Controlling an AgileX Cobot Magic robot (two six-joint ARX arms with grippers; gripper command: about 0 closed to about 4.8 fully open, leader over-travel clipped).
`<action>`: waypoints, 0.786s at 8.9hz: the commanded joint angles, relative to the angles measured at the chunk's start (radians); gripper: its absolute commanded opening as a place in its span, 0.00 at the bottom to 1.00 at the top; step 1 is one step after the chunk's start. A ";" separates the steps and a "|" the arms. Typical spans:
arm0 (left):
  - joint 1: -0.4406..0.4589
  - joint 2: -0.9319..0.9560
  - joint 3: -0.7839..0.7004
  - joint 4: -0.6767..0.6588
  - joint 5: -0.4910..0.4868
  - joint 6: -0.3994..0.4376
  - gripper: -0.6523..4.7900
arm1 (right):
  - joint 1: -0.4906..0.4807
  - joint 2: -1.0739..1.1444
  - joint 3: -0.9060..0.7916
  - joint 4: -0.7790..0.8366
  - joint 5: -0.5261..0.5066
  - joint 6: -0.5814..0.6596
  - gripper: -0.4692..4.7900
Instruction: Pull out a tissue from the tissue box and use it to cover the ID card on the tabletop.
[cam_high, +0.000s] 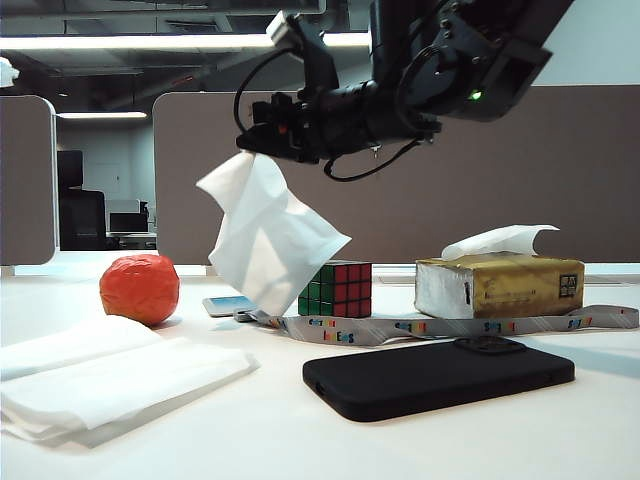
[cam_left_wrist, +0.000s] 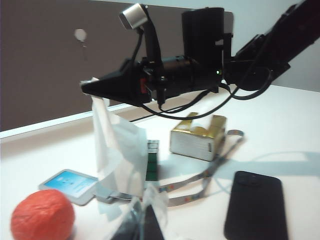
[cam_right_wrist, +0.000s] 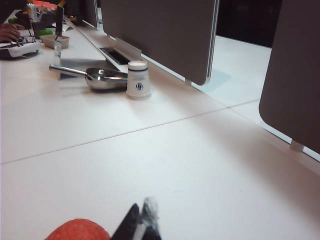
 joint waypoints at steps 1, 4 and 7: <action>0.000 0.001 0.004 0.006 -0.139 -0.003 0.11 | 0.003 0.079 0.143 -0.068 0.000 0.001 0.08; -0.001 0.001 0.004 0.005 -0.139 -0.003 0.11 | 0.003 0.122 0.203 -0.097 0.001 0.001 0.08; -0.001 0.001 0.004 0.005 -0.138 -0.003 0.11 | 0.013 0.180 0.267 -0.166 -0.001 0.001 0.08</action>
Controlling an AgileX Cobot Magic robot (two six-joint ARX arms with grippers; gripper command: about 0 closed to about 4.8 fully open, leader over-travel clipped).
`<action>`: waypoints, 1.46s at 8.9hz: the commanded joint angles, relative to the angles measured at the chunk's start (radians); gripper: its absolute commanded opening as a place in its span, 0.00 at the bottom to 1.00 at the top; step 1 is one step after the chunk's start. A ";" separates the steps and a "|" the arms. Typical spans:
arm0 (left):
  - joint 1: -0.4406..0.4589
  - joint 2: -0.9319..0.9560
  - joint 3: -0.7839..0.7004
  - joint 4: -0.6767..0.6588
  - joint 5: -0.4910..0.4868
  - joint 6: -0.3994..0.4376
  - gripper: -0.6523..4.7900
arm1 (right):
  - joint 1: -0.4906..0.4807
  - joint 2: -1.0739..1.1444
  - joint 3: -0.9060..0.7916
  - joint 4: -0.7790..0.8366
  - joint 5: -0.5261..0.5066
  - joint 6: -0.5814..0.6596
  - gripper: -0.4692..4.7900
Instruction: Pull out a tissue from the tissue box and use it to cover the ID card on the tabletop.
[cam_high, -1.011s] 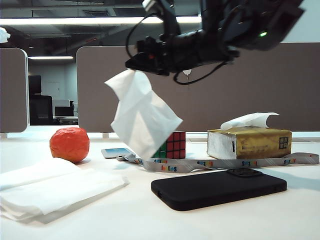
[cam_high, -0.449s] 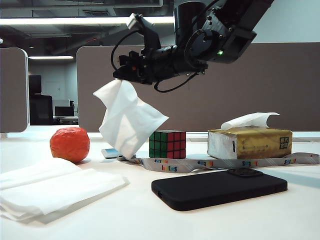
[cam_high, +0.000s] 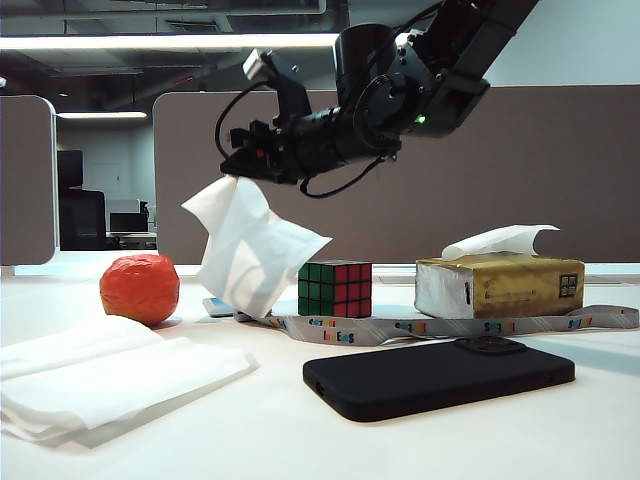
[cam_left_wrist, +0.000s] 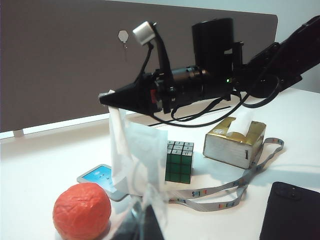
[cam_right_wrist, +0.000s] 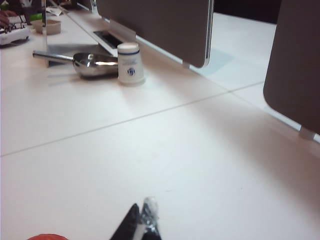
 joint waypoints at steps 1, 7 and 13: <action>-0.001 0.001 0.004 0.005 0.003 -0.002 0.11 | 0.015 0.011 0.011 0.002 -0.002 0.000 0.08; -0.001 0.001 0.004 -0.002 0.003 -0.002 0.11 | 0.021 0.071 0.074 -0.049 0.069 0.000 0.08; -0.001 0.001 0.004 -0.003 0.003 -0.002 0.11 | 0.021 0.096 0.075 0.009 0.182 0.000 0.08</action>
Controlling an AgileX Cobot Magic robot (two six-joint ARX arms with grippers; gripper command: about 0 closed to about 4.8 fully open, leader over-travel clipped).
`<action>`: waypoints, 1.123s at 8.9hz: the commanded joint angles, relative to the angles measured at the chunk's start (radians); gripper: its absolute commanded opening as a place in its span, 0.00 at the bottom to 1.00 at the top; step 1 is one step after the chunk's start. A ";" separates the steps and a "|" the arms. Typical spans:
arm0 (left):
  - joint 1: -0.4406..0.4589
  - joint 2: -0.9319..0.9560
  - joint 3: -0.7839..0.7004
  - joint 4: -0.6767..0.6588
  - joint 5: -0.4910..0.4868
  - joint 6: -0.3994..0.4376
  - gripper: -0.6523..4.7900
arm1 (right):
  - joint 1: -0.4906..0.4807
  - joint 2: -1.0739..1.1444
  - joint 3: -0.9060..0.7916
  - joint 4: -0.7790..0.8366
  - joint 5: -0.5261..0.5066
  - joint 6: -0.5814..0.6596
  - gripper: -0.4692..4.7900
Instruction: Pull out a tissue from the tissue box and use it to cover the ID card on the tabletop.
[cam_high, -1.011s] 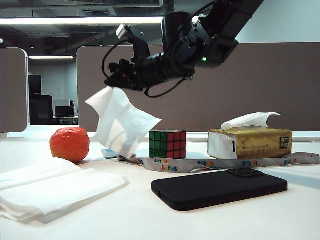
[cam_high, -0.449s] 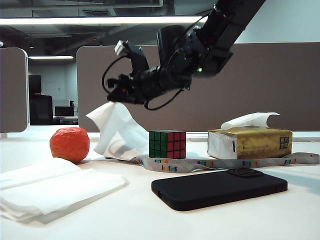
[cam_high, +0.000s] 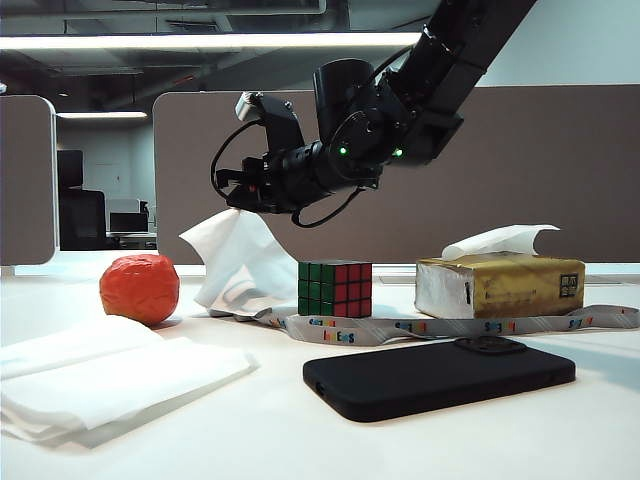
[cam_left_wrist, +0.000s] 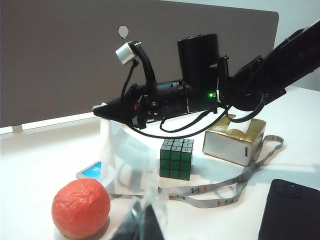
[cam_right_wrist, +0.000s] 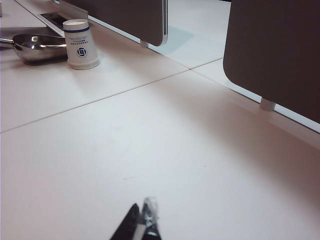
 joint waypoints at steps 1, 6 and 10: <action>-0.001 0.001 0.004 0.012 0.003 -0.001 0.11 | 0.002 -0.005 0.004 0.016 0.001 0.001 0.43; -0.001 0.001 0.004 -0.003 0.003 -0.002 0.11 | 0.002 -0.005 0.003 0.003 -0.005 0.027 0.75; -0.001 0.001 0.004 -0.004 0.007 -0.002 0.11 | 0.002 -0.006 0.003 -0.011 0.016 0.050 1.00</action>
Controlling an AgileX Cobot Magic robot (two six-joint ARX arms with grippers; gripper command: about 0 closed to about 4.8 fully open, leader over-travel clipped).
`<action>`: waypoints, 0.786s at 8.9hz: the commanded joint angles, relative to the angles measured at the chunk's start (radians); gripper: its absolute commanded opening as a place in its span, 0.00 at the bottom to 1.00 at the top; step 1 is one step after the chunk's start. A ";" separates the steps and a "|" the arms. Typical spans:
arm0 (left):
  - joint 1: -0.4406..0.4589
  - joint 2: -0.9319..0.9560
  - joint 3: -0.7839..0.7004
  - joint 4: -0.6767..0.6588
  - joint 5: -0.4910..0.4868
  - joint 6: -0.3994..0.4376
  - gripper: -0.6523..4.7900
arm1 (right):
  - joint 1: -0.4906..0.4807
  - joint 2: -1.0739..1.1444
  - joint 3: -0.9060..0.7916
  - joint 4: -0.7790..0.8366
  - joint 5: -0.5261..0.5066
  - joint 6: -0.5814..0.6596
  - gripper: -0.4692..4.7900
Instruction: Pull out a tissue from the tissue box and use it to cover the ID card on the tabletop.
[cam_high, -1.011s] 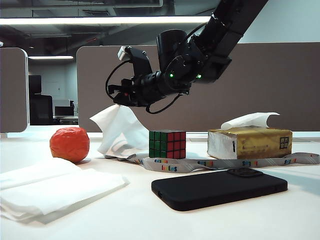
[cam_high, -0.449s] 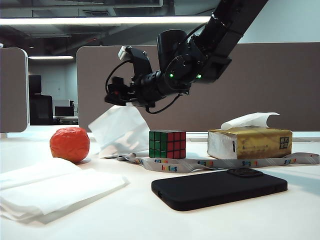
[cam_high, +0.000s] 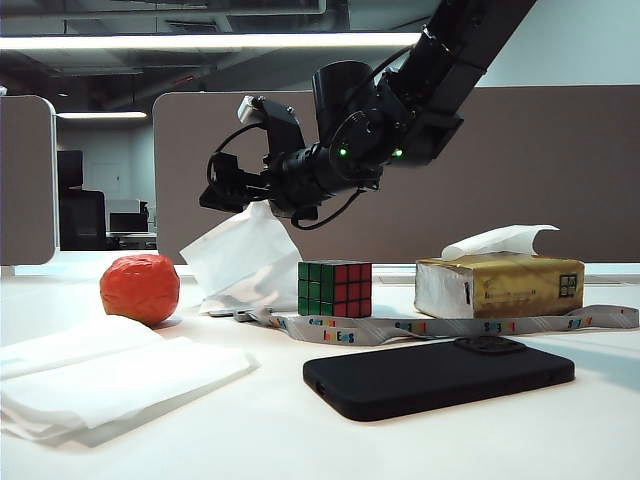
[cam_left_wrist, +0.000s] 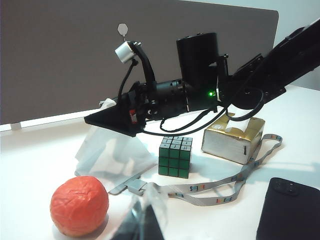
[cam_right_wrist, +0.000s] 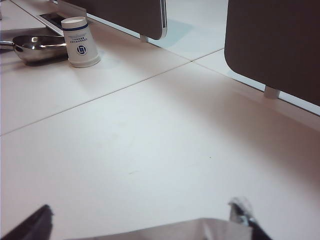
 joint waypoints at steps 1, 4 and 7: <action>-0.001 0.001 0.004 0.004 0.005 0.000 0.11 | 0.002 -0.006 0.003 0.006 0.034 0.003 1.00; -0.001 0.001 0.004 -0.003 0.005 0.000 0.11 | 0.010 -0.006 0.003 0.002 0.032 -0.032 1.00; -0.001 0.001 0.004 -0.003 0.005 0.000 0.11 | 0.029 -0.006 0.003 0.064 0.106 -0.031 1.00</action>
